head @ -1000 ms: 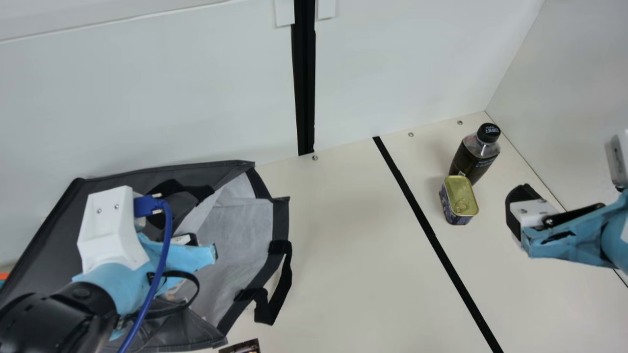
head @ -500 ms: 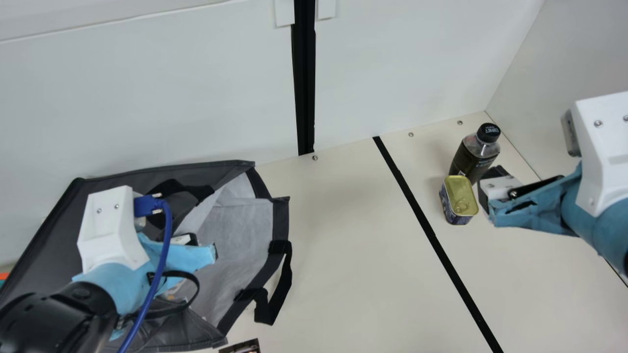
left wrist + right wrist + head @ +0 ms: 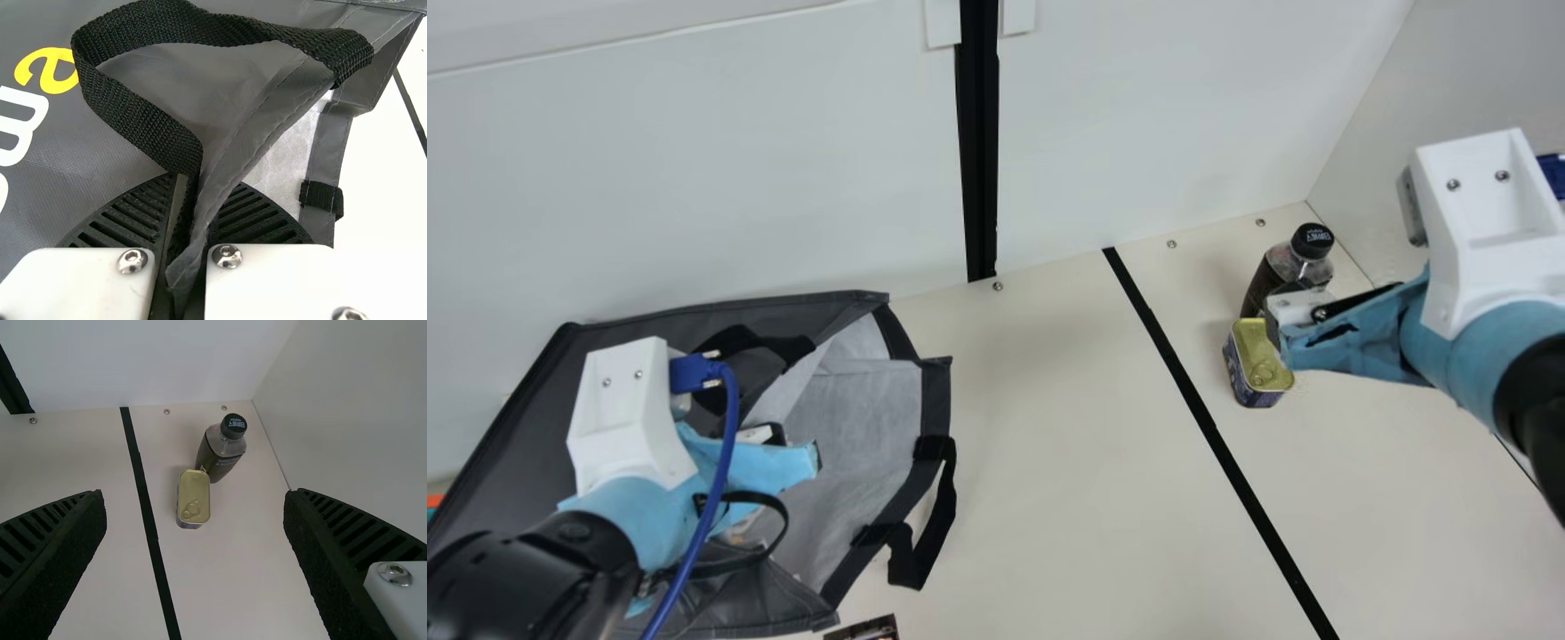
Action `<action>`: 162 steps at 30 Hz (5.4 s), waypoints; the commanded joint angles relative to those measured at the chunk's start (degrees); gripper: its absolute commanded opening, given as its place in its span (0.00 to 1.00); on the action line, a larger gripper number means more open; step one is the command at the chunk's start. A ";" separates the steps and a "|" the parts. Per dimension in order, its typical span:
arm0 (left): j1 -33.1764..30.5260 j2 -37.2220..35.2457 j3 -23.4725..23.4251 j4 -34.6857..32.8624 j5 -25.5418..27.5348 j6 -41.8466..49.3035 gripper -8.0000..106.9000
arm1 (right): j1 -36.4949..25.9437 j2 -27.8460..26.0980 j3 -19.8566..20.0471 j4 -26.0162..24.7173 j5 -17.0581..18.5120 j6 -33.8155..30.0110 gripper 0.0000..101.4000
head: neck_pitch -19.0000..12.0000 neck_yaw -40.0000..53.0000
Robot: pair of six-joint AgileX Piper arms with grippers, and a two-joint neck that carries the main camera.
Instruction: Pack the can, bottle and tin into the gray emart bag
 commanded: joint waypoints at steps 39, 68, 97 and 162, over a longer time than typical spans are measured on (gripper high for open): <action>0.00 0.00 0.00 0.00 0.00 0.00 0.16 | -23.31 16.53 -5.47 20.20 -12.42 -20.93 0.90 | -1.30 -0.05; 0.00 0.00 0.00 0.00 0.00 0.00 0.16 | -29.05 34.27 -23.29 25.91 -4.06 -26.43 0.90 | -1.30 -0.05; 0.00 0.00 0.00 0.00 0.00 0.00 0.16 | -29.28 48.42 -36.61 27.77 2.79 -25.90 0.90 | -1.30 -0.05; 0.00 0.00 0.00 0.00 0.00 0.00 0.16 | -30.08 59.23 -39.20 28.66 2.79 -24.60 0.90 | -1.30 -0.05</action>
